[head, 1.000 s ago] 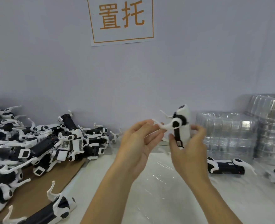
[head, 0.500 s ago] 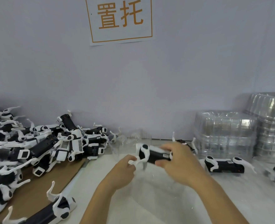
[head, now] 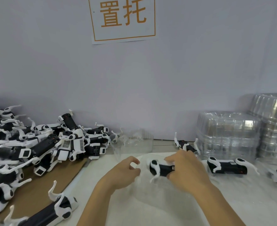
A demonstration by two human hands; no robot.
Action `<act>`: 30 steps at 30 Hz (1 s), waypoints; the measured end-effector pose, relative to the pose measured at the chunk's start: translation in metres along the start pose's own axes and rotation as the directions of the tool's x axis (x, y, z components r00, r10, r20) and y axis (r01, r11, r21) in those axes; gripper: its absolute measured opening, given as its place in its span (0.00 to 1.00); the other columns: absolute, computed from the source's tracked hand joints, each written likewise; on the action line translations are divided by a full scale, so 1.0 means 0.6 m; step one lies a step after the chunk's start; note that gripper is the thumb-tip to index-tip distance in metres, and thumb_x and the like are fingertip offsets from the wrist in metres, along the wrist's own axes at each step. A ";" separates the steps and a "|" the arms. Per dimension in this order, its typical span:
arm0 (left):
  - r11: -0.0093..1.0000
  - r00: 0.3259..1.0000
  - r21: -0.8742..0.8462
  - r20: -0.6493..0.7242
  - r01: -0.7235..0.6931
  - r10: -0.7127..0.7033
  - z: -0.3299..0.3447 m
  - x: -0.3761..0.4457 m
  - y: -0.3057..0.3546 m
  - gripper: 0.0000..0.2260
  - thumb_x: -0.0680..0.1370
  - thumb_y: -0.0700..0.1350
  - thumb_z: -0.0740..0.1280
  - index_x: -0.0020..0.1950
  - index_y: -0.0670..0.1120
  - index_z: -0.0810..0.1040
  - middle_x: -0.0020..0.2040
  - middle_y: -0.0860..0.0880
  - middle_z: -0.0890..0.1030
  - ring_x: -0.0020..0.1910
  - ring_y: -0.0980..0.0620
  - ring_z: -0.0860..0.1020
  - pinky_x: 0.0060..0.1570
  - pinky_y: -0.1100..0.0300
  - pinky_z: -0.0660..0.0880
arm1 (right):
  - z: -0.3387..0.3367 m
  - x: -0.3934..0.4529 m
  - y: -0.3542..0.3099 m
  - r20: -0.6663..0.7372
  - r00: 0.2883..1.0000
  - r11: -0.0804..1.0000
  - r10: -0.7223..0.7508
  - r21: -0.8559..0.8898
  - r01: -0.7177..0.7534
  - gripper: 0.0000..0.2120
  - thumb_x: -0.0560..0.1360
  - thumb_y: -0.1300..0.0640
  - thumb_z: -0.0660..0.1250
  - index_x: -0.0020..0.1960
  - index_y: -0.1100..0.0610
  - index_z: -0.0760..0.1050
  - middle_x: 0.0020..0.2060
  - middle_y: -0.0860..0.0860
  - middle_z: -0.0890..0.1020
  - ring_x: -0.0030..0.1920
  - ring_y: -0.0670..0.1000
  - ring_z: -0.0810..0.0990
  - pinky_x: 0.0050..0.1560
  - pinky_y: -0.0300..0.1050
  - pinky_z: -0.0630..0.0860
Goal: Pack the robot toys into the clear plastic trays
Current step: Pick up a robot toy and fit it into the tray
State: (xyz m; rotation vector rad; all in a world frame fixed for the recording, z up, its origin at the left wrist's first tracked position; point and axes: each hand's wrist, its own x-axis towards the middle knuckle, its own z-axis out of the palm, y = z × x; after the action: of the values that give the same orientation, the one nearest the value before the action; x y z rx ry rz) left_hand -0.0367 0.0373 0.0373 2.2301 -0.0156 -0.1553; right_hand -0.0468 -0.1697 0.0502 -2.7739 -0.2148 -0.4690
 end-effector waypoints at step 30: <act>0.942 0.928 -0.193 -0.309 -0.275 0.208 0.060 0.014 -0.009 0.15 0.76 0.44 0.72 0.60 0.57 0.74 0.63 0.61 0.70 0.62 0.60 0.70 0.53 0.73 0.68 | 0.047 -0.007 -0.030 0.105 0.960 0.954 -0.260 0.183 0.238 0.10 0.81 0.45 0.54 0.57 0.41 0.73 0.54 0.37 0.76 0.58 0.45 0.74 0.59 0.52 0.60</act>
State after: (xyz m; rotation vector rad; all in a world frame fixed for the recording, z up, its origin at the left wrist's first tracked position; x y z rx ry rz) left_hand -0.0330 0.0117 0.0104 1.9754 -0.1118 0.2884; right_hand -0.0460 -0.1440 0.0284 -2.6221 -0.6128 -0.3149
